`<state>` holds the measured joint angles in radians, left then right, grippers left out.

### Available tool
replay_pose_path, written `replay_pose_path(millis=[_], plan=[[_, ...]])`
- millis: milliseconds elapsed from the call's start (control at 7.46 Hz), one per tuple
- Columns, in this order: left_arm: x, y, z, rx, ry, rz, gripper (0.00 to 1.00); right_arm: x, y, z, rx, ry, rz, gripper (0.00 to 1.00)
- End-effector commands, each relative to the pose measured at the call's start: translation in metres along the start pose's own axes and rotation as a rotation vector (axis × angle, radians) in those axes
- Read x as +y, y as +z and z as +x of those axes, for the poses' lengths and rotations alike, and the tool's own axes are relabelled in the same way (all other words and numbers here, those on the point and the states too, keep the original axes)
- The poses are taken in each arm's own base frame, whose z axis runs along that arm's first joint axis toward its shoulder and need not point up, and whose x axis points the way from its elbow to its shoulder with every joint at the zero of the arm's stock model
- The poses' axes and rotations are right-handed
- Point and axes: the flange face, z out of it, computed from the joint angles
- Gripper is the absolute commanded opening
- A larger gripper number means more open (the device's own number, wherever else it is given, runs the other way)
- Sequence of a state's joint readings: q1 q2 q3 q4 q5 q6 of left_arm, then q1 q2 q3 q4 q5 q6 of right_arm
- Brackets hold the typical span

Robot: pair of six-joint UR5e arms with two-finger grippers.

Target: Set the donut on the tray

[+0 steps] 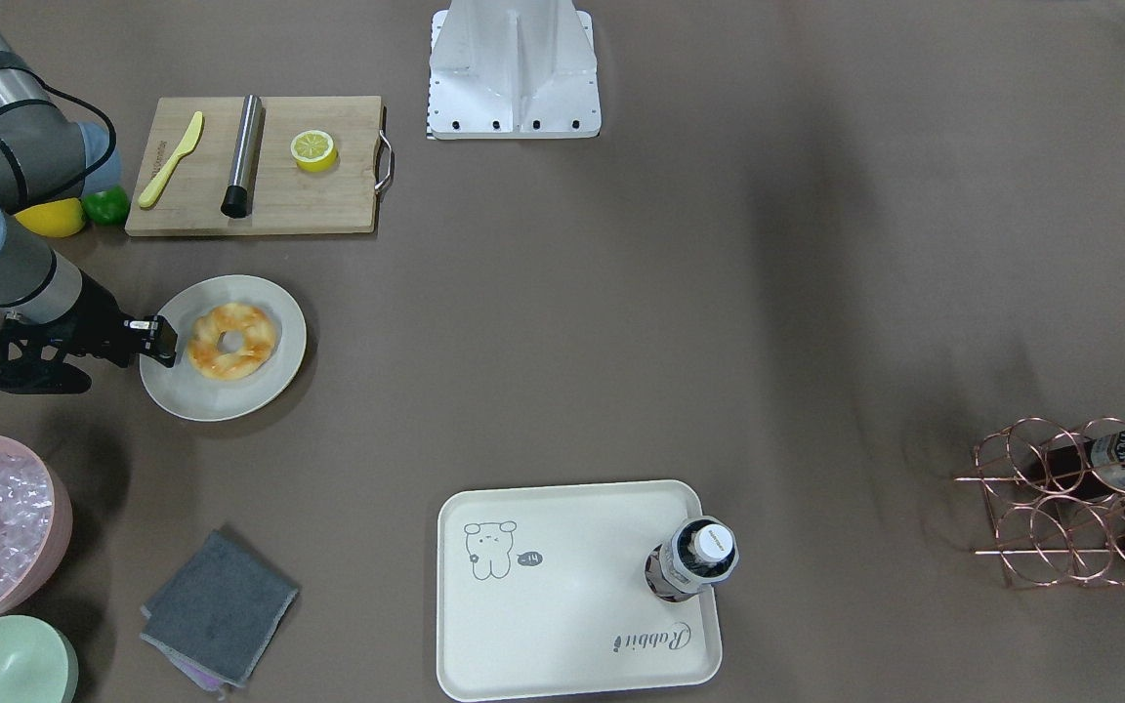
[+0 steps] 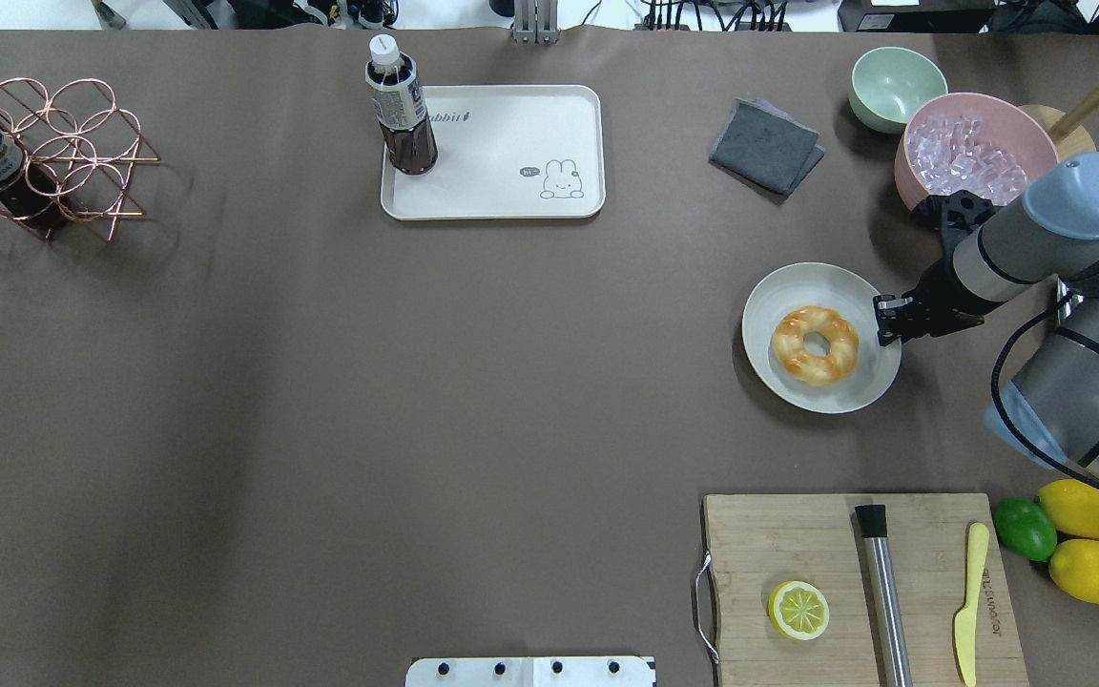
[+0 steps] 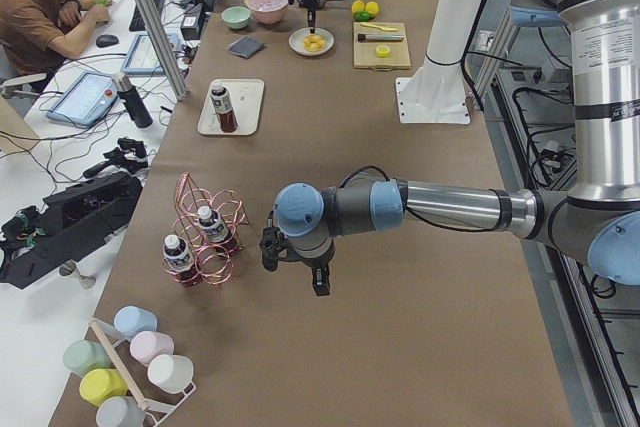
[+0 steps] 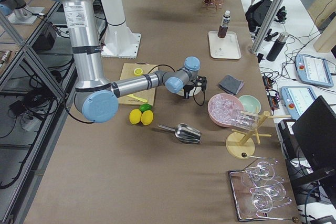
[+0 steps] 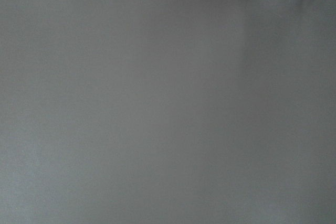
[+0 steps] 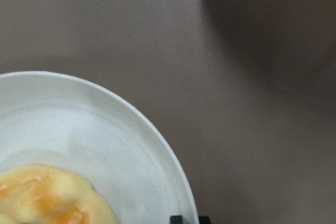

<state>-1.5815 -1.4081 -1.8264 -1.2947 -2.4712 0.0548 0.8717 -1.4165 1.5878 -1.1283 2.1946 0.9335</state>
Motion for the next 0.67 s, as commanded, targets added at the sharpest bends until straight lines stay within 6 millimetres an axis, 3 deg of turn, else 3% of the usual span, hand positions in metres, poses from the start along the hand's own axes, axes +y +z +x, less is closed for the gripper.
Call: replay_pose_path(millis=[0, 134, 268, 536], plan=[[0.000, 0.000, 0.000, 0.000, 0.001, 0.000, 0.98, -0.011, -0.015, -0.024, -0.035, -0.004, 0.022, 0.00], [0.001, 0.000, 0.000, 0.000, 0.000, -0.001, 0.98, -0.017, -0.026, -0.024, -0.060, 0.006, 0.013, 0.00], [0.001, 0.000, 0.000, 0.000, 0.000, -0.001, 0.98, -0.031, -0.048, -0.035, -0.115, 0.029, 0.005, 0.00], [0.001, -0.001, 0.001, 0.000, 0.002, 0.001, 0.98, -0.048, -0.069, -0.056, -0.161, 0.058, 0.018, 0.00]])
